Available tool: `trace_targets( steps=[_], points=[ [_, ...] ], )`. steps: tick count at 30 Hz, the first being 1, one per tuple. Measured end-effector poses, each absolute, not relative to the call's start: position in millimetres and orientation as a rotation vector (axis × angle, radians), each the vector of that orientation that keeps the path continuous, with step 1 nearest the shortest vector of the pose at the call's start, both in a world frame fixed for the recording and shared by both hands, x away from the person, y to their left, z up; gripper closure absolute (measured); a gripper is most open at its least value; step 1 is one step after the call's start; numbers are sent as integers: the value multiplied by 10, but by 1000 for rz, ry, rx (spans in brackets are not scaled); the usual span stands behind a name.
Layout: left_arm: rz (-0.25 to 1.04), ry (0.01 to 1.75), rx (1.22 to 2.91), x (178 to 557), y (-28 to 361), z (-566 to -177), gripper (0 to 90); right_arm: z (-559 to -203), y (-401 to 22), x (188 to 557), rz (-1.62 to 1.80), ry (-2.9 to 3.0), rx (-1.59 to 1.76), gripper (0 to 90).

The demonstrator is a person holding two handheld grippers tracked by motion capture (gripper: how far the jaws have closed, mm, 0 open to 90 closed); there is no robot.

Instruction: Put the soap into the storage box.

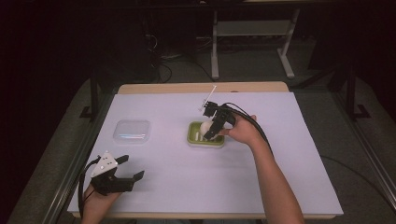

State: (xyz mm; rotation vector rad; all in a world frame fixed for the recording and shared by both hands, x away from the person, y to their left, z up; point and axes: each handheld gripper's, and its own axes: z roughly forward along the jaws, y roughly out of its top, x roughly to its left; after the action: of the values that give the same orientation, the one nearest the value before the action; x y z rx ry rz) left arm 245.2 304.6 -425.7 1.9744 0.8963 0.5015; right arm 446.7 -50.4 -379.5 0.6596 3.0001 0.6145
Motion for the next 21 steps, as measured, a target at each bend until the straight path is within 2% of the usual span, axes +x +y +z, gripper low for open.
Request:
trace_targets(
  steps=[21],
  points=[
    [502,898,1976,2459,3055,-4262,152,-3850,-484,4490,587,3008,662,244]
  ],
)
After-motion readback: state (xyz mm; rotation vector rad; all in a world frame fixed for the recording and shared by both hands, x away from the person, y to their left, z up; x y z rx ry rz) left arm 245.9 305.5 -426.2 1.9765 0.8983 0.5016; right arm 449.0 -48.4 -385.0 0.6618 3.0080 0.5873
